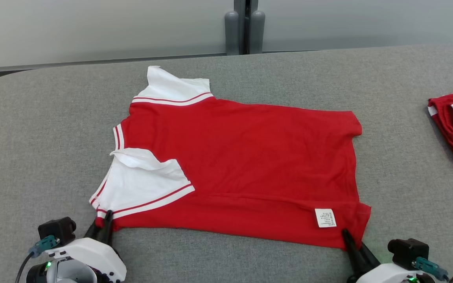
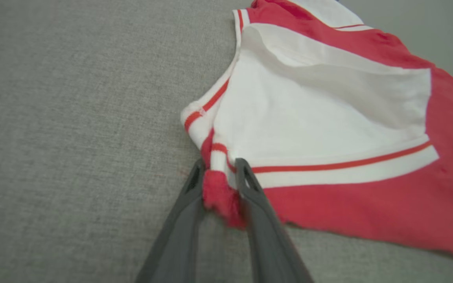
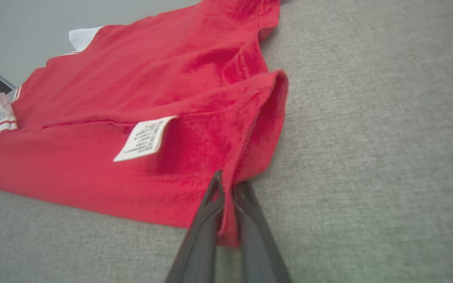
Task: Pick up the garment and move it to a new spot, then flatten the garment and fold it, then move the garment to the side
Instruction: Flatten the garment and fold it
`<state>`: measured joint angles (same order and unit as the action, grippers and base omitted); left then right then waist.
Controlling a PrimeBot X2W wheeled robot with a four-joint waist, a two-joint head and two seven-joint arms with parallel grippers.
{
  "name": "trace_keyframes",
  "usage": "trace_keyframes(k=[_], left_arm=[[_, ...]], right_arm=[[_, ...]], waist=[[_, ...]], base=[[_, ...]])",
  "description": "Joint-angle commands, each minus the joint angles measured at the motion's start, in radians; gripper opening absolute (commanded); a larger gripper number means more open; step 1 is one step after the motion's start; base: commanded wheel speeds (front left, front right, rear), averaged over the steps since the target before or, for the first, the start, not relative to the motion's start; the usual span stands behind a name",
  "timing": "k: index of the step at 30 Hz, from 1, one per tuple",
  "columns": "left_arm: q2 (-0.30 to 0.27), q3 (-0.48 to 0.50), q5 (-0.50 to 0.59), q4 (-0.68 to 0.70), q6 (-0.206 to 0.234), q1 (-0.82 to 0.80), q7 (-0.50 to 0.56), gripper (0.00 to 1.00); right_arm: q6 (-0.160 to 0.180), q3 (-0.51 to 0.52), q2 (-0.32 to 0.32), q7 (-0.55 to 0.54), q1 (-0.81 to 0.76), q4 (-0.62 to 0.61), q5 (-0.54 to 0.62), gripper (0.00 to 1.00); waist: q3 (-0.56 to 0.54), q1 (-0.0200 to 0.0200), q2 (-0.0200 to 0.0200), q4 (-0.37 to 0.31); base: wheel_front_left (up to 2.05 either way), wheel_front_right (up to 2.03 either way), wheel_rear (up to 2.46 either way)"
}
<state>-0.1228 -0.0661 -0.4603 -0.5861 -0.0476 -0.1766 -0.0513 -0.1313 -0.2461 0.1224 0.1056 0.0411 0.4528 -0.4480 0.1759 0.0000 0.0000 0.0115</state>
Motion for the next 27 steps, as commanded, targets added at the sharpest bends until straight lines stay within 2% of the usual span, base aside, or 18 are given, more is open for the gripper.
trace_keyframes(k=[1, 9, 13, 19, 27], left_arm=[[-0.004, 0.000, -0.002, -0.010, 0.000, -0.008, -0.002, 0.00], [-0.001, -0.002, -0.015, 0.017, -0.012, 0.027, -0.054, 0.00], [0.002, 0.003, -0.024, 0.066, 0.001, 0.088, -0.060, 0.00], [0.010, 0.000, -0.047, 0.200, 0.023, 0.232, -0.015, 0.00], [0.018, -0.012, -0.070, 0.385, 0.079, 0.412, 0.079, 0.00]], right_arm=[[0.001, -0.005, 0.006, 0.002, 0.005, 0.014, -0.008, 0.00], [0.002, 0.006, 0.048, 0.037, 0.013, 0.005, -0.044, 0.00], [0.002, 0.023, 0.067, 0.023, -0.028, -0.013, -0.042, 0.00], [0.002, 0.069, 0.089, -0.014, -0.119, -0.037, -0.048, 0.00], [0.002, 0.116, 0.067, -0.063, -0.240, -0.094, -0.062, 0.00]], waist=[[0.000, 0.0000, 0.0000, 0.001], [-0.015, 0.0000, 0.0000, 0.021], [-0.044, 0.0000, 0.0000, 0.039], [-0.090, 0.0000, 0.0000, 0.067], [-0.140, 0.0000, 0.0000, 0.079]], base=[[0.00, 0.00, 0.00], [0.00, 0.00, 0.00], [0.00, 0.00, 0.00], [0.00, 0.00, 0.00], [0.00, 0.00, 0.00]])
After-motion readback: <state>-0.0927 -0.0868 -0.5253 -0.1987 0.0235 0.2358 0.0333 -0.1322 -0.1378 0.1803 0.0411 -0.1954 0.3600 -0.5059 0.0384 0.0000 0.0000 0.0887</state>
